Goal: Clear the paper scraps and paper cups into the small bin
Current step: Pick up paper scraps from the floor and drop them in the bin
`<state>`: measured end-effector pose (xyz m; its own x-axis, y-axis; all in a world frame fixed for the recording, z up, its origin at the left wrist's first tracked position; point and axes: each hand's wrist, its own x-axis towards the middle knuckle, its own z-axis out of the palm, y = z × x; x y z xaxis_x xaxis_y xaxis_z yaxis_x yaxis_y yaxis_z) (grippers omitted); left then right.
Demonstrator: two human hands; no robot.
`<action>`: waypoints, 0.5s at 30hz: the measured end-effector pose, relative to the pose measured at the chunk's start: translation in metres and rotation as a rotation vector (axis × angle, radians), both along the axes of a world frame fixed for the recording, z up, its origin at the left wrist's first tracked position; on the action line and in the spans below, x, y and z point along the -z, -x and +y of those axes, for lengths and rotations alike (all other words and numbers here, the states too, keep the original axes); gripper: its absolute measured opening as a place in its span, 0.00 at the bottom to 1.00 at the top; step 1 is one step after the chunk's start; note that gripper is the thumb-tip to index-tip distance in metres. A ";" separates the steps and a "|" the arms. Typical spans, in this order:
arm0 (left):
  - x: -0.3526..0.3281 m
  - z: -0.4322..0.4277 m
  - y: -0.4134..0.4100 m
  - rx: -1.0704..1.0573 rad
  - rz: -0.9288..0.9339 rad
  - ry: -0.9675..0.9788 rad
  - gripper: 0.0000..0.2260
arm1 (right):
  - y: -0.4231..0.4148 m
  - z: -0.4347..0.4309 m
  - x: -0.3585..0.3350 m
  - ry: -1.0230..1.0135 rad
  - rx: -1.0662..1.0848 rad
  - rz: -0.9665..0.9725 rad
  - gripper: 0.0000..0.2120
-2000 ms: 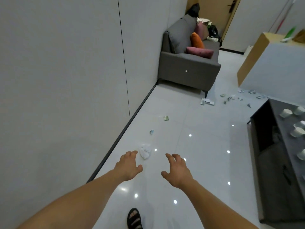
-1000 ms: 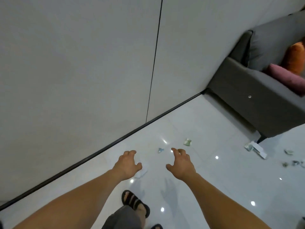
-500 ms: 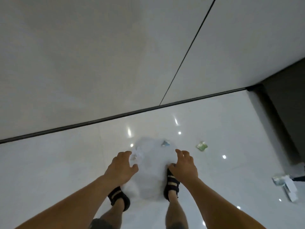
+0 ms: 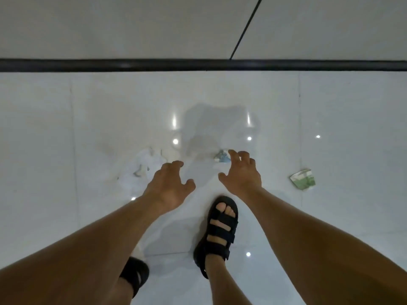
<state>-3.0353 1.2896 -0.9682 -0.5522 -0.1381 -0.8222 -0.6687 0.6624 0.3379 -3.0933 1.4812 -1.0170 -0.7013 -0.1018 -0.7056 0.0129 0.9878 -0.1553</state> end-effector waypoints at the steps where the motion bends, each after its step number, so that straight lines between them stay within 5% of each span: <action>1: 0.020 0.002 0.001 -0.013 0.001 0.004 0.29 | 0.004 0.001 0.021 -0.006 -0.027 0.010 0.34; 9: 0.116 0.006 -0.014 -0.109 0.014 -0.077 0.27 | 0.008 0.005 0.124 -0.023 -0.136 0.118 0.28; 15: 0.095 0.003 -0.024 -0.276 0.045 -0.163 0.27 | -0.025 -0.020 0.096 0.295 -0.111 0.089 0.28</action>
<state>-3.0109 1.2929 -1.0635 -0.5484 -0.1557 -0.8216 -0.7974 0.3930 0.4578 -3.0679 1.4611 -1.1127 -0.7321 -0.3721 -0.5707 -0.1190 0.8946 -0.4307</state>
